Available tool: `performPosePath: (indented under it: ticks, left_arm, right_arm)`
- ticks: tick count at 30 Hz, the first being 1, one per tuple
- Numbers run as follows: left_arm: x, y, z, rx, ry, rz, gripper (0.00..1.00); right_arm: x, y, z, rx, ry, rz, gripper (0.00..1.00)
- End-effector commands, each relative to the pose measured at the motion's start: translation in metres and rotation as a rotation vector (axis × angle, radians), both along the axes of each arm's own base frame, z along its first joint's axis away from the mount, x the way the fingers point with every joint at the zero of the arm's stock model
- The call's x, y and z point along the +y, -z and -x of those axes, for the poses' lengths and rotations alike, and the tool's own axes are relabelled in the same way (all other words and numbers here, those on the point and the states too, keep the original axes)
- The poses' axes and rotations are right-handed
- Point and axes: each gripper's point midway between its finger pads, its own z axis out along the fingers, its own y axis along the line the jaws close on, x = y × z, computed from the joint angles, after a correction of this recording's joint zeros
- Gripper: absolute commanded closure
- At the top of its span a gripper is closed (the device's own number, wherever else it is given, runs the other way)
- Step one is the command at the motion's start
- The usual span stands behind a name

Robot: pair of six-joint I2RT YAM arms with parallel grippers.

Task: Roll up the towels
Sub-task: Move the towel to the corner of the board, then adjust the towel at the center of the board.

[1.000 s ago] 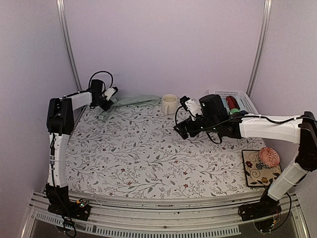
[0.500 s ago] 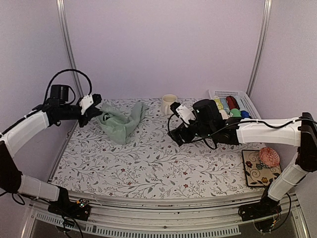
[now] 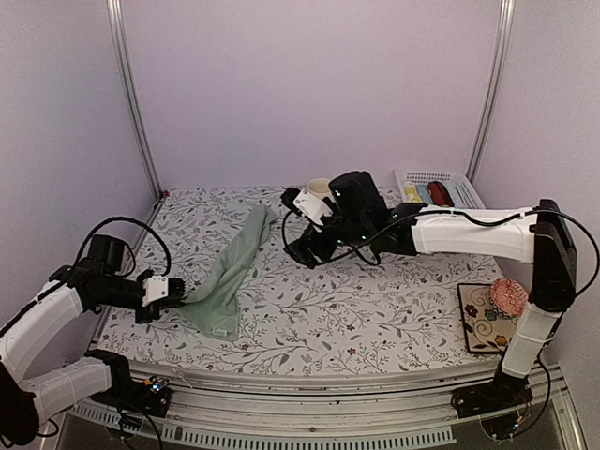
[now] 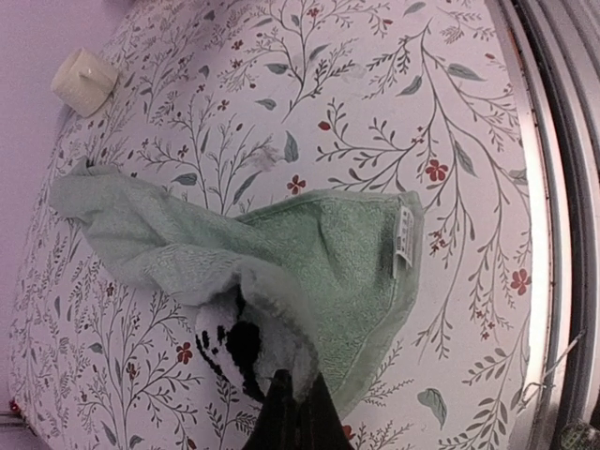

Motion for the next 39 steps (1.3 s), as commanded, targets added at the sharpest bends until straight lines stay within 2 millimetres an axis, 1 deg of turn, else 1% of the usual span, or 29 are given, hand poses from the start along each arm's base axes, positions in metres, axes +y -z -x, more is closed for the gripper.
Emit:
performPosePath:
  ticks: [1,2,4,5,6,7,8,10,12,14,16,17,19,21,24,27,34,39]
  left_arm:
    - [0.008,0.003,-0.006,-0.051,-0.100,0.014,1.00]
    - [0.009,0.003,-0.007,-0.058,-0.118,0.022,1.00]
    - [0.009,0.005,-0.010,-0.061,-0.155,0.044,1.00]
    - [0.010,0.006,-0.014,-0.062,-0.175,0.052,1.00]
    - [0.011,0.006,-0.017,-0.060,-0.201,0.060,1.00]
    - [0.013,0.007,-0.021,-0.058,-0.224,0.062,1.00]
    - [0.014,0.008,-0.024,-0.051,-0.240,0.062,1.00]
    - [0.016,0.010,-0.028,-0.041,-0.261,0.061,1.00]
    - [0.015,0.009,-0.029,-0.037,-0.265,0.069,1.00]
    - [0.013,0.006,-0.029,-0.042,-0.259,0.082,1.00]
    - [0.010,0.004,-0.025,-0.046,-0.242,0.097,1.00]
    - [0.008,0.003,-0.022,-0.049,-0.219,0.107,1.00]
    - [0.001,0.001,-0.014,-0.064,-0.170,0.129,1.00]
    - [-0.001,-0.003,-0.011,-0.078,-0.157,0.143,1.00]
    - [-0.002,-0.008,-0.010,-0.090,-0.150,0.154,1.00]
    - [-0.003,-0.010,-0.008,-0.089,-0.142,0.160,1.00]
    - [-0.006,-0.013,-0.003,-0.096,-0.129,0.175,1.00]
    - [-0.011,-0.019,0.002,-0.077,-0.099,0.203,1.00]
  right_arm:
    - [0.039,-0.009,-0.042,-0.003,0.056,0.025,0.01]
    - [0.047,-0.003,-0.052,0.008,0.071,0.028,0.01]
    - [0.065,-0.002,-0.076,0.022,0.107,0.010,0.01]
    - [0.071,0.003,-0.089,0.035,0.131,-0.001,0.01]
    - [0.077,0.005,-0.103,0.040,0.152,-0.020,0.01]
    - [0.083,0.013,-0.114,0.062,0.179,-0.042,0.01]
    - [0.087,0.016,-0.127,0.075,0.206,-0.073,0.01]
    - [0.099,0.053,-0.144,0.127,0.241,-0.097,0.01]
    - [0.105,0.065,-0.156,0.160,0.276,-0.156,0.01]
    - [0.109,0.076,-0.162,0.218,0.308,-0.219,0.01]
    - [0.114,0.090,-0.159,0.277,0.312,-0.259,0.01]
    - [0.118,0.099,-0.154,0.324,0.300,-0.277,0.01]
    - [0.124,0.111,-0.145,0.394,0.272,-0.314,0.01]
    - [0.130,0.116,-0.139,0.459,0.259,-0.361,0.00]
    - [0.137,0.119,-0.131,0.505,0.230,-0.401,0.01]
    - [0.143,0.124,-0.128,0.544,0.213,-0.429,0.03]
    - [0.151,0.144,-0.121,0.620,0.232,-0.452,0.05]
    - [0.160,0.157,-0.109,0.654,0.228,-0.454,0.06]
